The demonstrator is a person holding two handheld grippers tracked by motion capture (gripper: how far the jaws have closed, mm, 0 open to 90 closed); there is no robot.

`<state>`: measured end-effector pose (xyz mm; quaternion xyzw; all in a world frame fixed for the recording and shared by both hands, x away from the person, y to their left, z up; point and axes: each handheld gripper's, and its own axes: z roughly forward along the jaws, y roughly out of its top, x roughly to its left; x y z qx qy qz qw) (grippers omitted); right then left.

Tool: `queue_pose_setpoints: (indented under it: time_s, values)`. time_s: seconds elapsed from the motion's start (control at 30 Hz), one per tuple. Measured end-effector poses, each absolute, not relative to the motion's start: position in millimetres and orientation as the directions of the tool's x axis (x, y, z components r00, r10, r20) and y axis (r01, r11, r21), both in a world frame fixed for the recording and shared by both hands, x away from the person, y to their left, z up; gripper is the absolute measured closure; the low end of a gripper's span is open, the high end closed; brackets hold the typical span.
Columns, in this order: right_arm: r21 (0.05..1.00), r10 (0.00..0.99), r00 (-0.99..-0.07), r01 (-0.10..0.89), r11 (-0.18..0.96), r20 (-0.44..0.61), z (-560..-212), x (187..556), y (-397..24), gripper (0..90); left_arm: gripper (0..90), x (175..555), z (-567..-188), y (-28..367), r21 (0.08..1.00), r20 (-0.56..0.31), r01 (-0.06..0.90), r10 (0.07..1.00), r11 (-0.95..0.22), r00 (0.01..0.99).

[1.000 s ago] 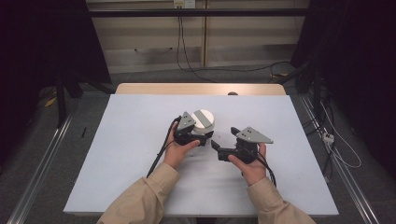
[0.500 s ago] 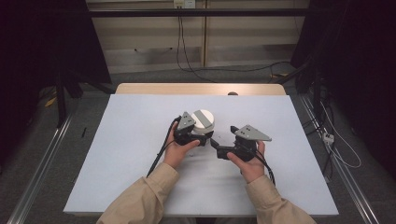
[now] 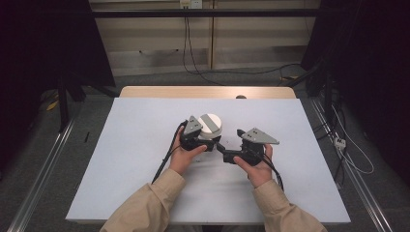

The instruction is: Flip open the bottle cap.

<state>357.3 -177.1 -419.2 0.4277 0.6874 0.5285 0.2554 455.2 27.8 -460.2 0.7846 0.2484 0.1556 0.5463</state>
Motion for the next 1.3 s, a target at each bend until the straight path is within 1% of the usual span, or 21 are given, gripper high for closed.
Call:
queue_pose_setpoints:
  time_s: [0.23, 0.33, 0.4, 0.9, 1.03, 1.07, 1.1, 1.17, 1.3]
  values:
    - [0.940, 0.863, -0.497, 0.329, 0.087, 0.094, -420.3, 361.9, -177.3, 8.7, 18.4, 456.1, -460.2, 27.8, 0.934, -0.028, 0.220, 0.557, -0.281, 0.830]
    - [0.937, 0.865, -0.493, 0.337, 0.090, 0.094, -420.2, 364.5, -177.0, 11.3, 18.4, 455.7, -460.2, 27.9, 0.935, -0.025, 0.219, 0.562, -0.279, 0.827]
    - [0.937, 0.861, -0.499, 0.337, 0.089, 0.098, -419.6, 365.1, -175.7, 15.0, 18.4, 456.0, -460.4, 27.7, 0.935, -0.031, 0.221, 0.557, -0.277, 0.830]
    - [0.932, 0.855, -0.509, 0.349, 0.097, 0.102, -422.0, 367.6, -171.3, 14.9, 18.5, 455.7, -460.3, 27.8, 0.934, -0.027, 0.221, 0.562, -0.279, 0.827]
    - [0.931, 0.855, -0.509, 0.352, 0.098, 0.102, -421.7, 368.6, -171.0, 18.1, 18.5, 455.6, -460.5, 27.4, 0.936, -0.033, 0.222, 0.560, -0.274, 0.828]
    - [0.930, 0.851, -0.513, 0.354, 0.096, 0.107, -420.9, 368.9, -170.4, 21.2, 18.4, 455.6, -460.5, 27.4, 0.936, -0.034, 0.223, 0.559, -0.273, 0.828]
    - [0.930, 0.851, -0.513, 0.354, 0.096, 0.107, -420.9, 368.9, -170.4, 21.2, 18.4, 455.7, -460.5, 27.6, 0.936, -0.032, 0.221, 0.558, -0.275, 0.829]
    - [0.930, 0.849, -0.518, 0.354, 0.099, 0.107, -419.9, 368.7, -169.6, 25.3, 18.5, 455.7, -460.5, 27.5, 0.935, -0.032, 0.221, 0.558, -0.276, 0.829]
    - [0.930, 0.846, -0.522, 0.354, 0.093, 0.114, -417.8, 367.0, -167.4, 26.2, 18.5, 455.4, -460.4, 27.3, 0.936, -0.028, 0.219, 0.560, -0.276, 0.828]
